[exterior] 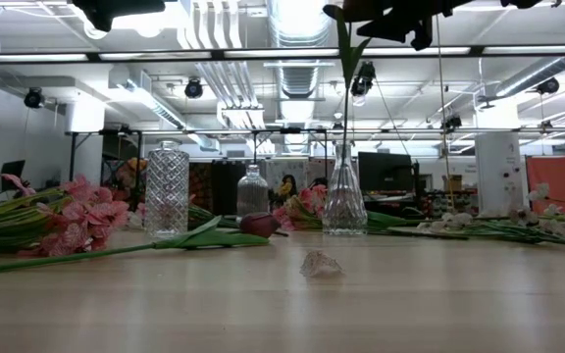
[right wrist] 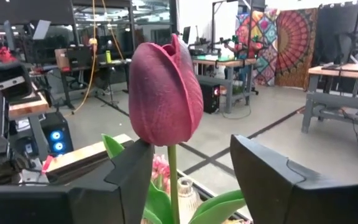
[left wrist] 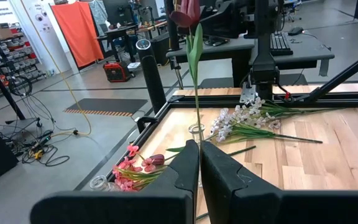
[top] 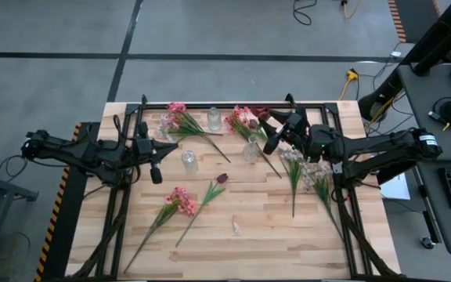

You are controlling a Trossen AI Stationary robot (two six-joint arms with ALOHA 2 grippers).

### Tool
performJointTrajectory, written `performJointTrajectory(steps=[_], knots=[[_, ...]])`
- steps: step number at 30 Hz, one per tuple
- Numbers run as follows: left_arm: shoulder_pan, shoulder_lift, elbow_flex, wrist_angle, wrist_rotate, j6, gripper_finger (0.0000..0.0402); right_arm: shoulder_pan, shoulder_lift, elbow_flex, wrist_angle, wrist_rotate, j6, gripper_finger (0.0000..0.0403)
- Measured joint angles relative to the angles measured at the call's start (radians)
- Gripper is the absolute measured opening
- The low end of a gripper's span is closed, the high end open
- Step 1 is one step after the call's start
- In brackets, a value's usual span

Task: Sort flowers into vase by color
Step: Put the bottom right red tulip into the bottom right transparent vase

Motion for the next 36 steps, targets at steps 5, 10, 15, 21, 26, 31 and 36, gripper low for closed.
performJointTrajectory(steps=[5,10,15,21,26,31,36], knots=[[0.0,0.0,0.0,0.0,0.0,0.0,0.0,0.0,-0.003,0.0,-0.025,0.001,0.024,0.0235],[0.0,0.0,0.0,0.0,0.0,0.0,0.0,0.0,-0.013,0.0,-0.073,0.023,0.04,0.026],[0.0,0.0,0.0,0.0,0.0,0.0,0.0,0.0,-0.018,0.016,-0.179,0.044,0.071,0.0278],[0.0,0.0,0.0,0.0,0.0,0.0,0.0,0.0,-0.018,0.102,-0.398,0.044,0.142,0.0283],[0.0,0.0,0.0,0.0,0.0,0.0,0.0,0.0,-0.014,0.173,-0.562,0.044,0.21,0.0282],[0.0,0.0,0.0,0.001,0.0,0.0,0.0,0.0,0.003,0.226,-0.651,0.044,0.237,0.0281],[0.0,0.004,0.0,0.014,0.002,-0.001,0.0,0.0,0.05,0.267,-0.646,0.046,0.229,0.0281]])
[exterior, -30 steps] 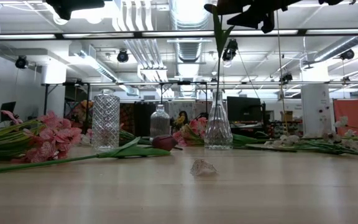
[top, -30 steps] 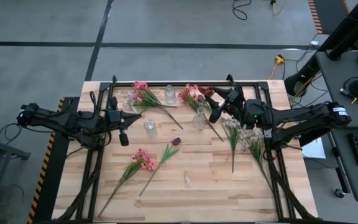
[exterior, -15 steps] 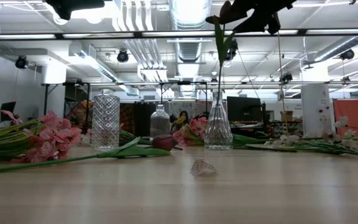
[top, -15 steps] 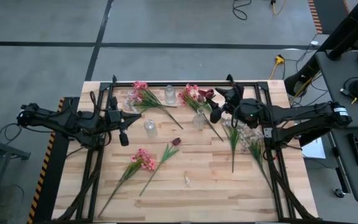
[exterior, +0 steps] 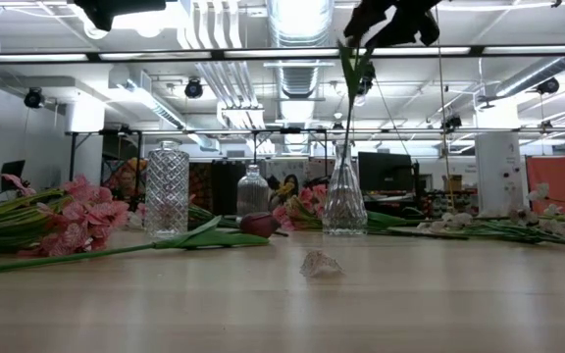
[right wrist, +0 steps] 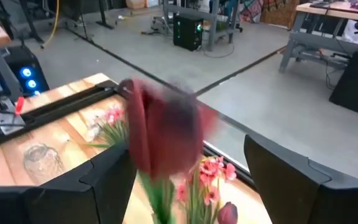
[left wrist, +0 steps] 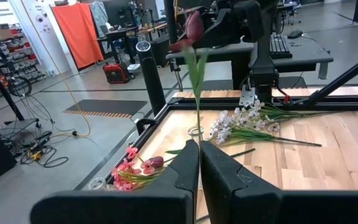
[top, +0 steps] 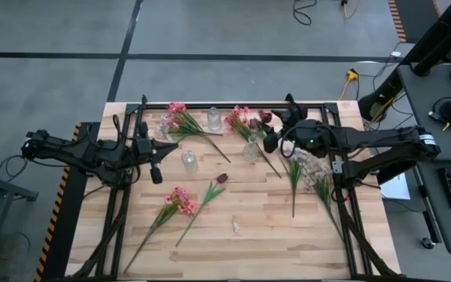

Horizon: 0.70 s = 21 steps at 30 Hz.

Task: Sort flowers into vase by color
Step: Put the bottom right red tulip into the bottom right transparent vase, then put the bottom pink flowers into the bottom left transparent vase

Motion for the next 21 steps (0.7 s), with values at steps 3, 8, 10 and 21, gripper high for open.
performJointTrajectory(steps=[3,8,10,21], knots=[[0.0,0.002,0.0,0.001,0.004,0.0,0.0,-0.003,0.052,0.04,-0.026,-0.002,-0.007,0.0281],[0.0,0.004,0.0,0.002,0.004,0.0,0.0,-0.01,0.139,0.147,-0.138,0.003,-0.005,0.0281],[0.0,0.004,0.0,0.002,0.004,0.0,0.0,-0.01,0.164,0.191,-0.165,0.005,-0.007,0.0281],[0.0,0.007,0.0,-0.001,0.005,-0.004,0.0,-0.009,0.169,0.324,-0.217,0.004,-0.06,0.0281]])
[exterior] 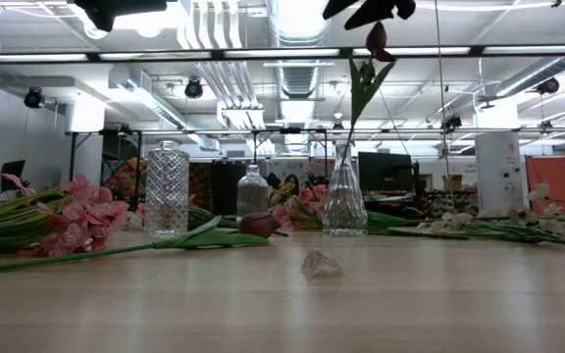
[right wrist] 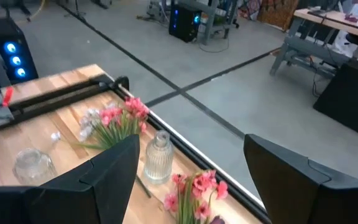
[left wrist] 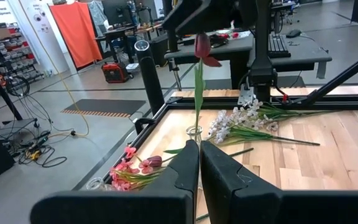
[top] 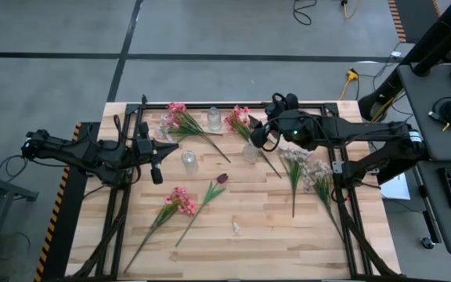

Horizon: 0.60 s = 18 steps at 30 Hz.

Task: Sort flowers into vase by color
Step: Put the bottom pink flowers into the bottom left transparent vase

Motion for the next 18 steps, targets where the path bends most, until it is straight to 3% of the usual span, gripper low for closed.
performJointTrajectory(steps=[12,18], knots=[[-0.001,0.069,0.0,0.0,0.005,-0.068,0.0,0.003,-0.034,0.082,-0.042,-0.006,-0.057,0.0281],[-0.001,0.146,0.011,-0.001,0.107,-0.107,0.0,0.044,-0.034,0.13,-0.044,-0.008,-0.113,0.0281]])
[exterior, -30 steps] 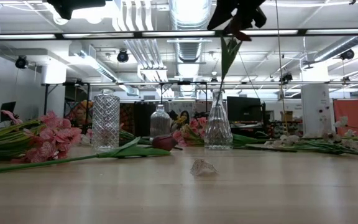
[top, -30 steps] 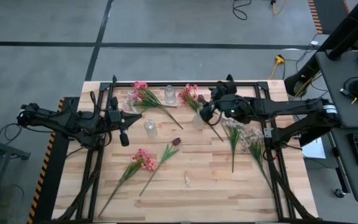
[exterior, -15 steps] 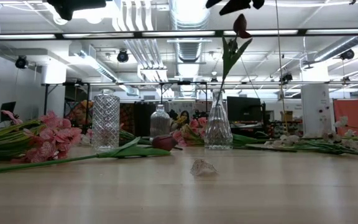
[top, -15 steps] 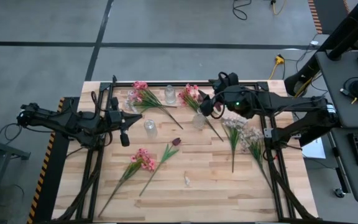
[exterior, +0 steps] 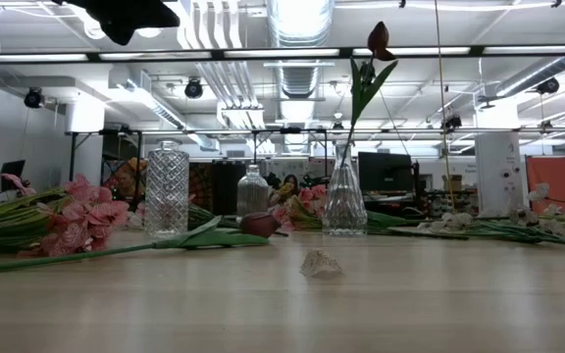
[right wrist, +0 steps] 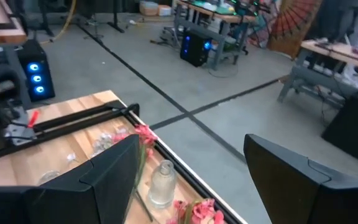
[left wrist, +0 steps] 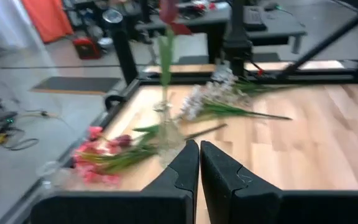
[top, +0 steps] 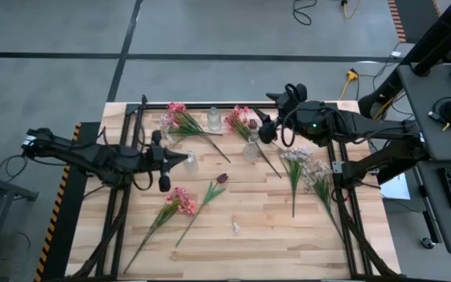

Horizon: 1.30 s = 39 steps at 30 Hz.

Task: Sort flowers into vase by color
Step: Put the bottom pink flowers into the bottom left transparent vase

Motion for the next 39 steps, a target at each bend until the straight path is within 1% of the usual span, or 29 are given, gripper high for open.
performJointTrajectory(steps=[3,7,9,13,18,21,23,25,29,31,34,37,39], knots=[[0.0,0.039,0.031,-0.034,0.005,-0.076,0.0,0.031,0.0,0.008,-0.01,0.0,-0.016,0.0281],[-0.002,0.087,0.081,-0.148,0.034,-0.201,0.0,0.077,-0.001,0.019,-0.061,-0.002,-0.017,0.0281],[-0.009,0.106,0.095,-0.177,0.047,-0.255,0.0,0.099,-0.004,0.024,-0.09,-0.002,-0.016,0.0281],[-0.047,0.138,0.109,-0.183,0.049,-0.333,0.0,0.142,-0.012,0.033,-0.115,-0.002,-0.003,0.0281],[-0.115,0.172,0.135,-0.18,0.049,-0.396,0.0,0.191,-0.014,0.034,-0.151,-0.007,0.007,0.0281],[-0.162,0.196,0.16,-0.219,0.048,-0.47,0.0,0.211,-0.014,0.034,-0.177,-0.065,0.046,0.0281],[-0.195,0.216,0.184,-0.294,0.05,-0.568,0.0,0.218,-0.014,0.034,-0.193,-0.112,0.064,0.0281],[-0.228,0.239,0.209,-0.407,0.072,-0.718,0.0,0.224,-0.014,0.034,-0.21,-0.145,0.074,0.0281],[-0.299,0.297,0.247,-0.623,0.206,-1.053,0.0,0.232,-0.014,0.034,-0.229,-0.157,0.074,0.0281],[-0.338,0.33,0.25,-0.68,0.247,-1.165,0.0,0.232,-0.015,0.036,-0.243,-0.157,0.074,0.0281],[-0.381,0.392,0.245,-0.736,0.265,-1.32,0.0,0.232,-0.015,0.037,-0.242,-0.157,0.061,0.0281],[-0.396,0.47,0.243,-0.758,0.378,-1.464,0.0,0.232,-0.015,0.038,-0.241,-0.157,0.053,0.0281],[-0.403,0.518,0.243,-0.757,0.429,-1.509,0.0001,0.231,-0.015,0.038,-0.241,-0.157,0.051,0.0281]])
